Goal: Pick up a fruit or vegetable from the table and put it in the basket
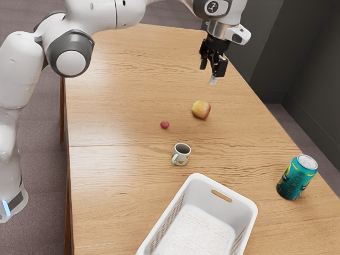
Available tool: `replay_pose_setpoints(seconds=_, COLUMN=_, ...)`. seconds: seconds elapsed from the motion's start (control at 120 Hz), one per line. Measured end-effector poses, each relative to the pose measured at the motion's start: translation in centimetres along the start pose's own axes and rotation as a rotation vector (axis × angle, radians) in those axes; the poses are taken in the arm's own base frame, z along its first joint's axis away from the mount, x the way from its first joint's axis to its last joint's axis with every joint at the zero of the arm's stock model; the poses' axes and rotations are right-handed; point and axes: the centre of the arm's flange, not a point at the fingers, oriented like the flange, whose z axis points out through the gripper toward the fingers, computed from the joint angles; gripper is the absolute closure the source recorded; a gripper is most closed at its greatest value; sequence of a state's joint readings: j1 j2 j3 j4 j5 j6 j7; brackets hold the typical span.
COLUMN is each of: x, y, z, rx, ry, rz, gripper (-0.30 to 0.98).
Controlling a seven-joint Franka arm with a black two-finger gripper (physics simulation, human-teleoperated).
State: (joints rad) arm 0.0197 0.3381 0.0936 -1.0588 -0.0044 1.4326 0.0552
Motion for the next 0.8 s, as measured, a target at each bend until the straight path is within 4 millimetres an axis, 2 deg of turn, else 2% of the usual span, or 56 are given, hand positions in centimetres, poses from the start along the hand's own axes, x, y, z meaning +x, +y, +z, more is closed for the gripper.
replay_pose_setpoints(seconds=0.267, x=0.1, y=0.0, z=-0.1, rx=-0.01, ry=0.009, rz=0.001, gripper=0.0)
replay_pose_setpoints(seconds=0.317, x=-0.1, y=0.1, z=-0.6, rx=-0.013, ry=0.018, rz=0.004, gripper=0.0)
replay_pose_setpoints(seconds=0.425, x=-0.5, y=0.9, z=-1.6, rx=-0.019, ry=0.033, rz=0.034, gripper=0.0)
replay_pose_setpoints(seconds=0.55, x=-0.4, y=2.0, z=-1.3, rx=-0.031, ry=0.025, rz=0.075, gripper=0.0)
replay_pose_setpoints(seconds=0.667, x=0.4, y=1.8, z=0.8, rx=-0.032, ry=-0.01, rz=0.101, gripper=0.0)
replay_pose_setpoints(seconds=0.8, x=2.8, y=0.9, z=5.4, rx=0.021, ry=-0.045, rz=0.199, gripper=0.0)
